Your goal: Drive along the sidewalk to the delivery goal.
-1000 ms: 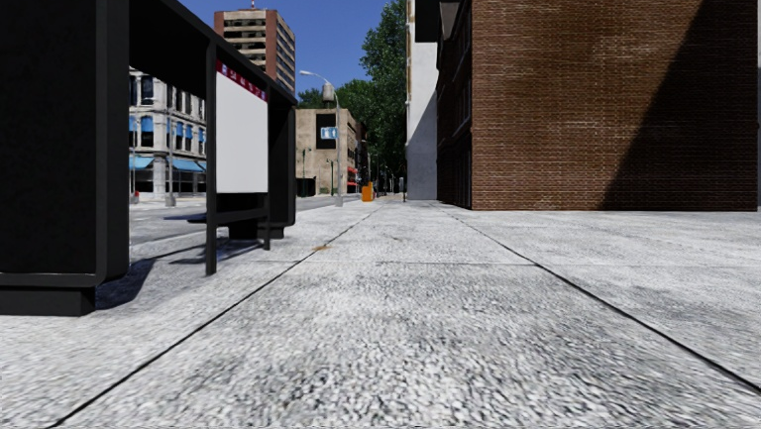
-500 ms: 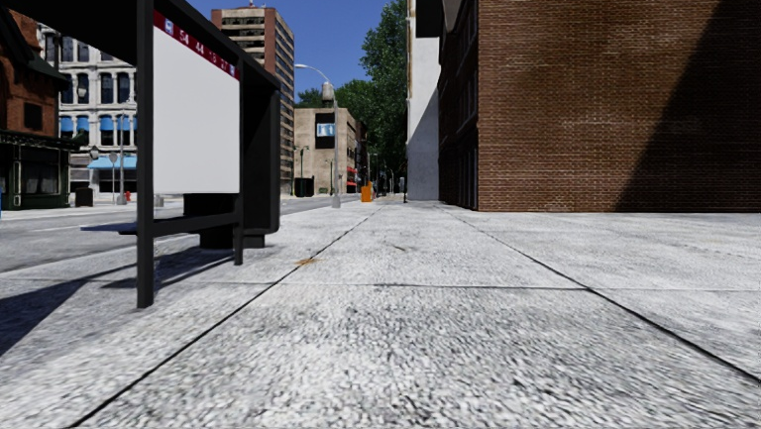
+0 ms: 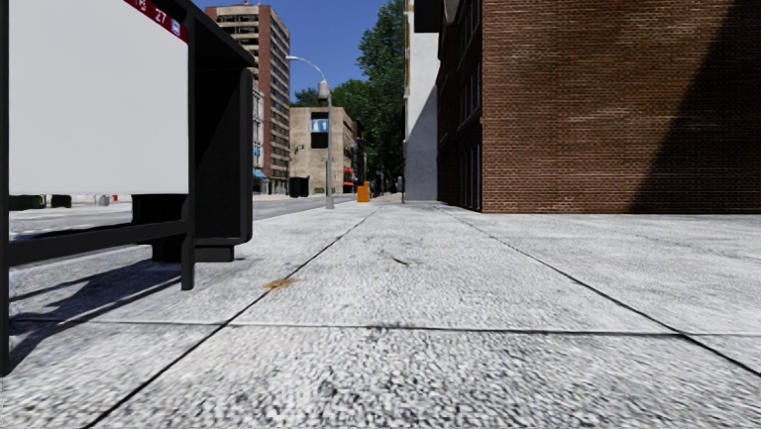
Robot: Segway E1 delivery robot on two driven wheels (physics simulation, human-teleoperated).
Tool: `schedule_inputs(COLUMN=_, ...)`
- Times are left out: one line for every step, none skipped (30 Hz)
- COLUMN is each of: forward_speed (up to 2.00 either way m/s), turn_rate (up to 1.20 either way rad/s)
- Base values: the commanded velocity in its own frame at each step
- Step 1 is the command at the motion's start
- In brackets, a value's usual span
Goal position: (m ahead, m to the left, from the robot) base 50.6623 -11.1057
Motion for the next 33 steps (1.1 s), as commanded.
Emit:
schedule_inputs(forward_speed=2.00, turn_rate=-0.18)
schedule_inputs(forward_speed=2.00, turn_rate=-0.18)
schedule_inputs(forward_speed=2.00, turn_rate=-0.18)
schedule_inputs(forward_speed=2.00, turn_rate=-0.18)
schedule_inputs(forward_speed=2.00, turn_rate=-0.18)
schedule_inputs(forward_speed=2.00, turn_rate=-0.18)
schedule_inputs(forward_speed=2.00, turn_rate=-0.18)
schedule_inputs(forward_speed=2.00, turn_rate=-0.19)
schedule_inputs(forward_speed=2.00, turn_rate=-0.19)
schedule_inputs(forward_speed=2.00, turn_rate=-0.19)
schedule_inputs(forward_speed=2.00, turn_rate=-0.19)
schedule_inputs(forward_speed=2.00, turn_rate=-0.19)
schedule_inputs(forward_speed=2.00, turn_rate=-0.19)
schedule_inputs(forward_speed=2.00, turn_rate=-0.19)
schedule_inputs(forward_speed=2.00, turn_rate=-0.19)
schedule_inputs(forward_speed=2.00, turn_rate=-0.19)
schedule_inputs(forward_speed=2.00, turn_rate=-0.19)
schedule_inputs(forward_speed=2.00, turn_rate=-0.19)
schedule_inputs(forward_speed=2.00, turn_rate=-0.19)
schedule_inputs(forward_speed=2.00, turn_rate=0.00)
schedule_inputs(forward_speed=2.00, turn_rate=0.00)
schedule_inputs(forward_speed=2.00, turn_rate=0.00)
schedule_inputs(forward_speed=2.00, turn_rate=0.00)
schedule_inputs(forward_speed=2.00, turn_rate=0.00)
schedule_inputs(forward_speed=2.00, turn_rate=0.00)
schedule_inputs(forward_speed=2.00, turn_rate=0.00)
schedule_inputs(forward_speed=2.00, turn_rate=0.00)
schedule_inputs(forward_speed=2.00, turn_rate=0.00)
schedule_inputs(forward_speed=2.00, turn_rate=0.00)
schedule_inputs(forward_speed=2.00, turn_rate=0.00)
schedule_inputs(forward_speed=2.00, turn_rate=0.00)
schedule_inputs(forward_speed=2.00, turn_rate=0.00)
schedule_inputs(forward_speed=2.00, turn_rate=0.00)
